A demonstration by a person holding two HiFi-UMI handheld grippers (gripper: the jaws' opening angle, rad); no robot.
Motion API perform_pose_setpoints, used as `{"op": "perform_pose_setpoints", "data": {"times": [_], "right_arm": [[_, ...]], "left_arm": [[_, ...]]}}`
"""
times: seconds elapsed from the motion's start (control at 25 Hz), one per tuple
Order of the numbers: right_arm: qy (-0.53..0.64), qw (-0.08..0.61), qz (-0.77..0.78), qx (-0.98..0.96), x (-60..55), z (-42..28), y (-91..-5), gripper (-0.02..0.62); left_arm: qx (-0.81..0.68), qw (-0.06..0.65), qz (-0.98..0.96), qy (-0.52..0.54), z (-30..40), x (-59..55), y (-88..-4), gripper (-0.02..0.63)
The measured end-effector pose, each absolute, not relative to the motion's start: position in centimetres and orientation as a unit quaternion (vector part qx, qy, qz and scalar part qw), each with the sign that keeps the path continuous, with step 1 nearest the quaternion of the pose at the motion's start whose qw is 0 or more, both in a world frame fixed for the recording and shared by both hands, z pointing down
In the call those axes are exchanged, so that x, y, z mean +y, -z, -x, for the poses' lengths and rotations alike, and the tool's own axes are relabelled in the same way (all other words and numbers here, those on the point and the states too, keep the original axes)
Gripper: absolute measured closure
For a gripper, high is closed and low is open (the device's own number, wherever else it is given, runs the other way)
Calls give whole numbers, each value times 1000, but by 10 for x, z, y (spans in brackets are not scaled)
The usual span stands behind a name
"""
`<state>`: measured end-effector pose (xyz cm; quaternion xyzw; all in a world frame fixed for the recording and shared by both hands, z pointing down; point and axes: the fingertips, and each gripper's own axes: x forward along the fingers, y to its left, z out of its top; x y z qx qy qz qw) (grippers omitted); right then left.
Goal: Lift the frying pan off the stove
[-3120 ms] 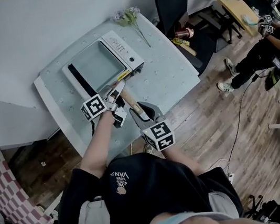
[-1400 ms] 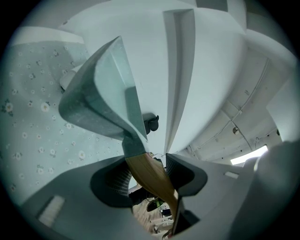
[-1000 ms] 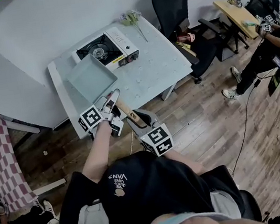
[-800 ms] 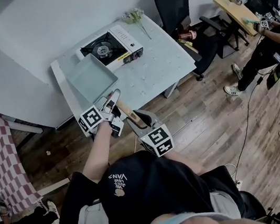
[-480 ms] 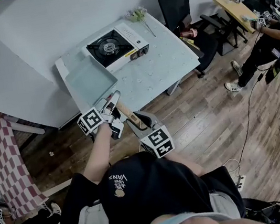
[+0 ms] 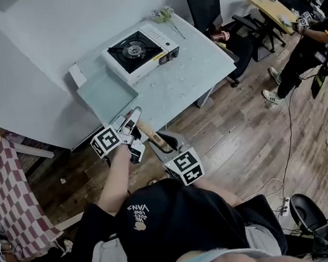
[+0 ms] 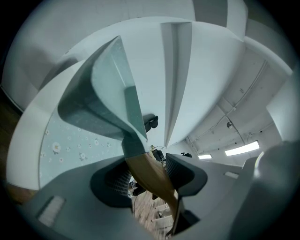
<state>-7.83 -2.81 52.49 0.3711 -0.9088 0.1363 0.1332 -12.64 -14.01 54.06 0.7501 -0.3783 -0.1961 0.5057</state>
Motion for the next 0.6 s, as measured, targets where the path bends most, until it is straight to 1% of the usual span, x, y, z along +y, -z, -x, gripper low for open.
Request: {"op": "perform_pose_setpoints", "data": {"times": [0.6], "right_arm": [[-137, 138, -390, -900, 12, 111, -533, 463]], "left_arm": [[-360, 513, -758, 182, 154, -102, -549, 400]]}}
